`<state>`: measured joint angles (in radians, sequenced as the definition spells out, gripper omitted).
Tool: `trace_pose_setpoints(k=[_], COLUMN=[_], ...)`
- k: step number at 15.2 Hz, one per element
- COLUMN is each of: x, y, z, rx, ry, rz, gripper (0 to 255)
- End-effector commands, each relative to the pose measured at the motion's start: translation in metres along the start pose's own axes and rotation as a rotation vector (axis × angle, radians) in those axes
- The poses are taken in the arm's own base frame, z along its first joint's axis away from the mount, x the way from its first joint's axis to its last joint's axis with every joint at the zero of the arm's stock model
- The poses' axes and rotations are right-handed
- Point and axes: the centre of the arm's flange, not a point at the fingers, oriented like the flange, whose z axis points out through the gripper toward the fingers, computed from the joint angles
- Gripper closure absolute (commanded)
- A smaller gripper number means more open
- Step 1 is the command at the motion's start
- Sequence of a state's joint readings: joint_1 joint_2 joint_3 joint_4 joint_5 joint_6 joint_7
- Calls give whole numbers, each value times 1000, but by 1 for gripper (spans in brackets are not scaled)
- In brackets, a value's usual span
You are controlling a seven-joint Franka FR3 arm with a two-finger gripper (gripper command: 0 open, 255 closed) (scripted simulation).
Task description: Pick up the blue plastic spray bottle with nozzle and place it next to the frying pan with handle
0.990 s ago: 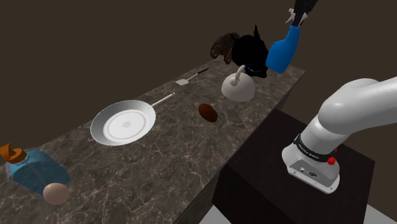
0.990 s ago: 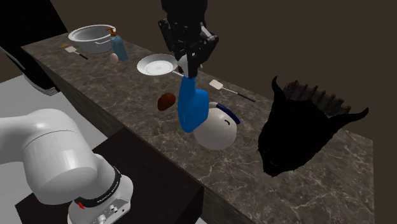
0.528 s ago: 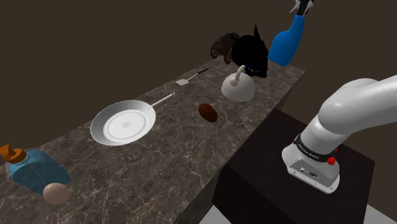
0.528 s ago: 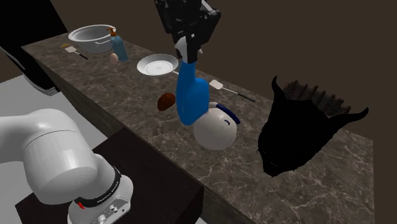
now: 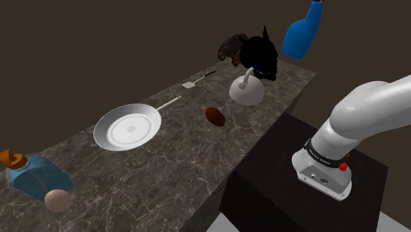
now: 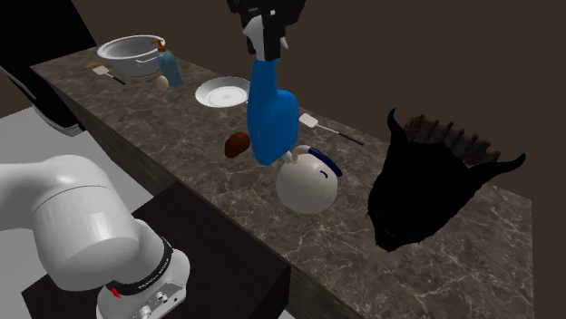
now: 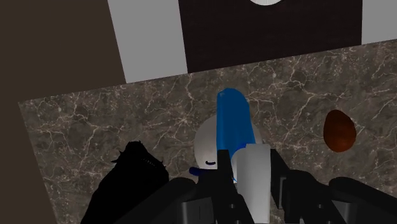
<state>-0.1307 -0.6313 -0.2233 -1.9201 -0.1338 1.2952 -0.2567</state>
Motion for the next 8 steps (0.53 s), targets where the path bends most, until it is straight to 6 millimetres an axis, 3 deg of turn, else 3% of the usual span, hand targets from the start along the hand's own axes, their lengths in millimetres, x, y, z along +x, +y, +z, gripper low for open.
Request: trace_pose_setpoints(k=[1, 4, 8], x=[1, 1, 9], y=[0, 0, -50], z=[-12, -26, -11], rx=[0, 0, 0], ry=[0, 0, 0], rz=[0, 0, 0], gripper=[255, 255, 255])
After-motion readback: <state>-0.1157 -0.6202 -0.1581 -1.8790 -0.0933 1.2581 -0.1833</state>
